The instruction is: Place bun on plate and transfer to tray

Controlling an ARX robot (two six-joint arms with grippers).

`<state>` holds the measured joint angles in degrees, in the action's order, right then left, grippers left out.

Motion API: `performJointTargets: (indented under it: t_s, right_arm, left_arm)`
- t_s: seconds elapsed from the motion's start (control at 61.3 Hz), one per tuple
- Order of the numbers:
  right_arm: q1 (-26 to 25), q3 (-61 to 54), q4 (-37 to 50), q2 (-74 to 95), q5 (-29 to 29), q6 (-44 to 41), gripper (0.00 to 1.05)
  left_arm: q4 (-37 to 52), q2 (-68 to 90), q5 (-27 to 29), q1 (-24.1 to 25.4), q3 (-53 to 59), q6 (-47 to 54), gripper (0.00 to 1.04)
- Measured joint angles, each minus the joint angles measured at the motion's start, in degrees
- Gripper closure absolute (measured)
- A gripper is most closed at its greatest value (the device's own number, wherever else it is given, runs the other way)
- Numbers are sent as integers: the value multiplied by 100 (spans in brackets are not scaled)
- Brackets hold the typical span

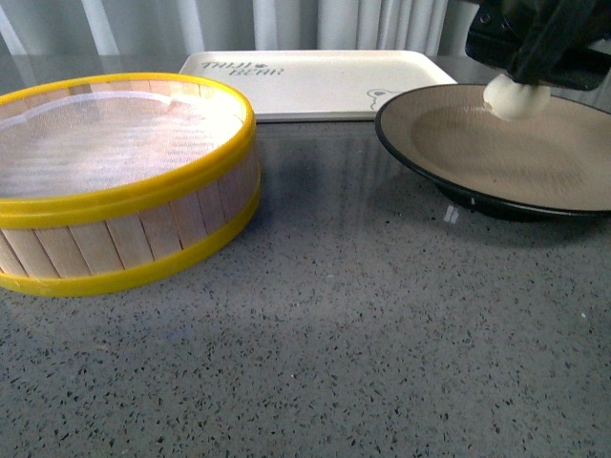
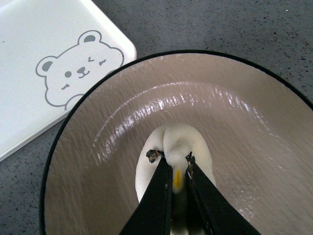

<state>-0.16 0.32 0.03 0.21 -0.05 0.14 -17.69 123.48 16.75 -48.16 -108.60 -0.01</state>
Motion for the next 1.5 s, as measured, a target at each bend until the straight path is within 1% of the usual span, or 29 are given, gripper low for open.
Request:
performJointTargets:
  t_s: [0.261,0.653,0.685,0.701,0.734,0.799,0.881,0.897,0.946,1.011,1.093,1.142,1.207,1.256,1.272,1.321,1.37,1.501]
  right_arm:
    - [0,0,0,0,0,-2,9]
    - [0,0,0,0,0,-2,9]
    - [0,0,0,0,0,-2,9]
    - [0,0,0,0,0,-2,9]
    - [0,0,0,0,0,0,9]
    - [0,0,0,0,-2,0,9]
    - [0,0,0,0,0,-2,9]
    - [0,0,0,0,-2,-2,9]
    - [0,0,0,0,0,0,9]
    - [0,0,0,0,0,0,9]
    - [0,0,0,0,-2,-2,9]
    - [0,0,0,0,0,-2,9]
    - [0,0,0,0,0,0,9]
    - [0,0,0,0,-2,0,9]
    - [0,0,0,0,0,0,9]
    - [0,0,0,0,0,0,9]
    - [0,0,0,0,0,-2,9]
    - [0,0,0,0,0,-2,9]
  left_arm:
    - [-35,149,9,-2,-77,-28,100]
    - [31,131,-92,-116,319,-24,100]
    - [31,131,-90,-118,328,-22,94]
    - [31,131,-90,-118,330,-24,89]
    - [31,131,-87,-118,330,-24,85]
    - [31,129,-87,-118,330,-26,75]
    - [13,122,-90,-118,328,-31,64]
    - [7,120,-85,-118,326,-28,60]
    - [4,116,-87,-118,323,-31,55]
    - [-24,109,-85,-118,280,-55,44]
    - [-59,96,-98,-111,212,-138,33]
    - [-107,83,-162,-98,142,-234,24]
    - [-142,63,-201,-74,70,-334,16]
    - [-175,15,-245,-33,-15,-444,5]
    - [-186,-7,-249,-20,-42,-479,5]
    - [-186,-114,-284,42,-72,-542,7]
    - [-157,-306,-330,127,-44,-581,7]
    - [195,-973,-308,341,431,-529,7]
